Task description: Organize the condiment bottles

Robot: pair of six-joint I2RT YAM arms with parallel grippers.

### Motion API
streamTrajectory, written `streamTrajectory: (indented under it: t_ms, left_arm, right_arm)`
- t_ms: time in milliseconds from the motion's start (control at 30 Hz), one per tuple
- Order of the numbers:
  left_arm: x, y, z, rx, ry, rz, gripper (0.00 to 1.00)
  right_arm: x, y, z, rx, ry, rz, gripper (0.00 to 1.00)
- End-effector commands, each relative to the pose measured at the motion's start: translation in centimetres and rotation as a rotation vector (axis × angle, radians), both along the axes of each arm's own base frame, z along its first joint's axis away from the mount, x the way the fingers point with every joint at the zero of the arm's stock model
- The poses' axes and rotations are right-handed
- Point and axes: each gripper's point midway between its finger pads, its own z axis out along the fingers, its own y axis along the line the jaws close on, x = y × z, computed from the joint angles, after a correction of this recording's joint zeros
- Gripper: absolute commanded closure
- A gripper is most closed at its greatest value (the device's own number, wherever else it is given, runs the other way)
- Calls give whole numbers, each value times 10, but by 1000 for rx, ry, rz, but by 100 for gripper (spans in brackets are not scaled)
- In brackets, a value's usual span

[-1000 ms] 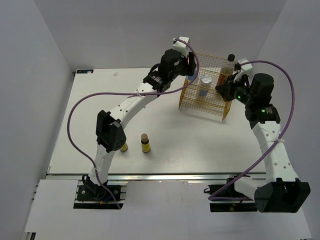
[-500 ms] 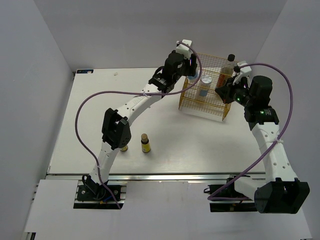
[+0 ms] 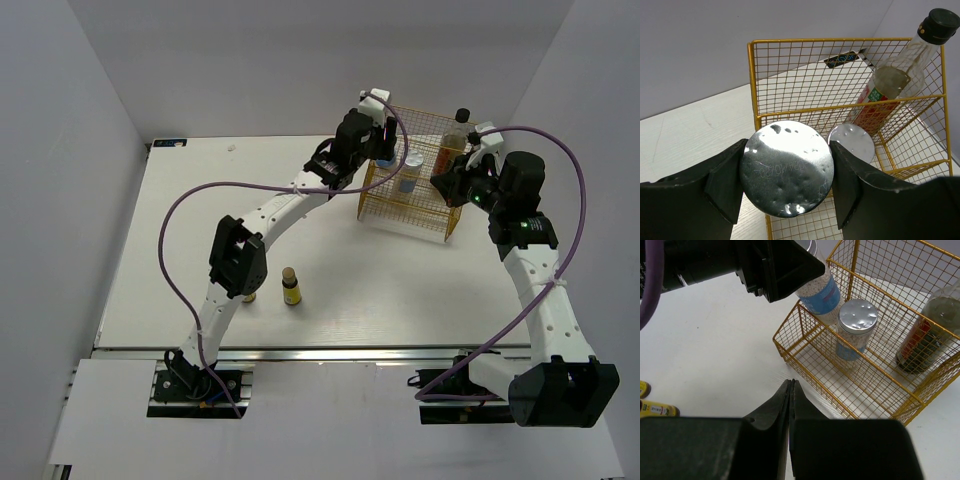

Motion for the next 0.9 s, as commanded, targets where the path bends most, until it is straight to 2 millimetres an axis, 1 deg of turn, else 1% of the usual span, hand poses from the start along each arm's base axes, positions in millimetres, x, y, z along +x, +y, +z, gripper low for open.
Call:
streamTrajectory:
  t_ms: [0,67,200,367,400,567,633,833,867]
  left_arm:
    - [-8,-7,57,-88,-104,-21,65]
    - [-9,-10,55,-87,-101,-24,50]
    - [-8,-11,50,-81,-96,-18,40]
    - [-8,-11,48,-76,-92,-18,33]
    - [-9,-12,47,-74,-91,-18,30]
    - [-8,-10,48,-76,-92,-12,25]
    - [-9,-11,48,-75,-91,-13,20]
    - [-10,-10,45,-72,-84,-15,19]
    - [-10,-10,47,-74,-87,-13,19]
  right_arm:
    - [4,-2,10,15,-45,-6,100]
    - [5,-2,8,14,-42,-7,100]
    - [6,-3,6,13,-36,-10,100]
    - [7,-3,5,12,-37,-9,100]
    - [8,-3,5,12,-36,-10,100]
    - [9,-4,3,13,-31,-10,100]
    - [9,-4,1,13,-28,-10,100]
    - [9,-4,0,11,-27,-11,100]
    - [9,-4,0,11,-27,-11,100]
